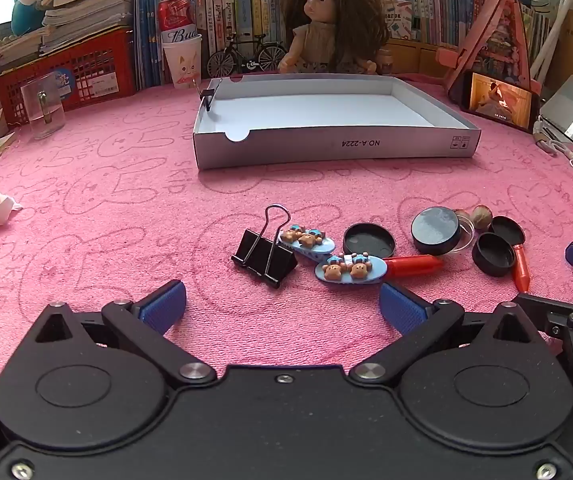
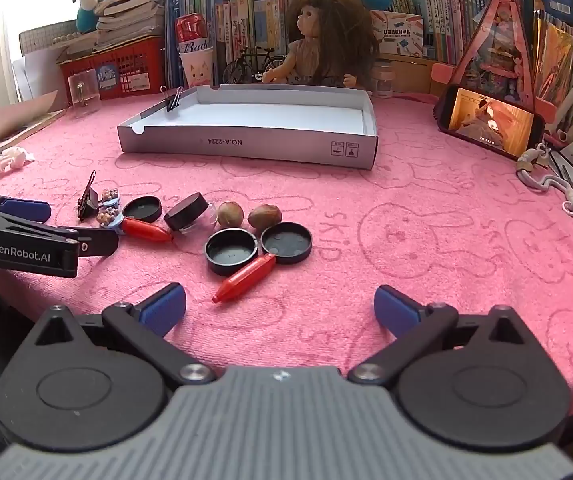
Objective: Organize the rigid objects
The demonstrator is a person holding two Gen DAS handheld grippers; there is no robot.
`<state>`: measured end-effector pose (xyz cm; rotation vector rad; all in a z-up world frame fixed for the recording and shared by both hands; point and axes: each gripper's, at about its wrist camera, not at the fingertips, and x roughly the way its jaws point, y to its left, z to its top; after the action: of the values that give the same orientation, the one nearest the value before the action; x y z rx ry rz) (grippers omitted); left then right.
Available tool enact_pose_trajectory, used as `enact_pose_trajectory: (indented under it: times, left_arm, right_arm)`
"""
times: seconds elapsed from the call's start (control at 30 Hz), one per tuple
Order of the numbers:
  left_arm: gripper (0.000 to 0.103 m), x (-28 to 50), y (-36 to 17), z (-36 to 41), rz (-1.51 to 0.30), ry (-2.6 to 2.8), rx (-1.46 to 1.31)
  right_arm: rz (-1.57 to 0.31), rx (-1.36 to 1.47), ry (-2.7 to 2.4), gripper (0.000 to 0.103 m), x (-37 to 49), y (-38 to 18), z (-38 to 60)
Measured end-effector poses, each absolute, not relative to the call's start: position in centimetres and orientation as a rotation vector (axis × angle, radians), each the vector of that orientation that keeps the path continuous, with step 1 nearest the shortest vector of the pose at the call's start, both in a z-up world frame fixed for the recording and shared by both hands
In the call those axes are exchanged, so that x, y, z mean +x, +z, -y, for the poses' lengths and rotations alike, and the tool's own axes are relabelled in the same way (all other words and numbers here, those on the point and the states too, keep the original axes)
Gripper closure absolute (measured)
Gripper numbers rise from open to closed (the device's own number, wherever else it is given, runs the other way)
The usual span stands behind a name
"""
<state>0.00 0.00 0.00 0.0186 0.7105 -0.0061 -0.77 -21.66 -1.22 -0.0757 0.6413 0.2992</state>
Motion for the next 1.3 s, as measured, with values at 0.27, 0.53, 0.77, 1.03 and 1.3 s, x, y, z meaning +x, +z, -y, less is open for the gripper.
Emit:
enact_pose_trajectory:
  times: [0.27, 0.53, 0.77, 1.03, 1.3]
  left_arm:
    - [0.000, -0.01, 0.00, 0.00, -0.710, -0.006, 0.018]
    - [0.000, -0.01, 0.00, 0.00, -0.712, -0.005, 0.017]
    - [0.000, -0.02, -0.01, 0.01, -0.712, -0.005, 0.018]
    - [0.000, -0.01, -0.01, 0.00, -0.713, -0.006, 0.018]
    - [0.000, -0.01, -0.01, 0.00, -0.713, -0.006, 0.018]
  right_arm:
    - [-0.641, -0.079, 0.299, 0.000, -0.70, -1.18, 21.54]
    - [-0.645, -0.087, 0.290, 0.000, -0.82, -0.93, 21.01]
    - [-0.645, -0.083, 0.285, 0.000, -0.62, -1.24, 21.83]
    - [-0.644, -0.094, 0.278, 0.000, -0.67, -1.17, 21.35]
    - [-0.645, -0.095, 0.277, 0.000, -0.69, -1.23, 21.47]
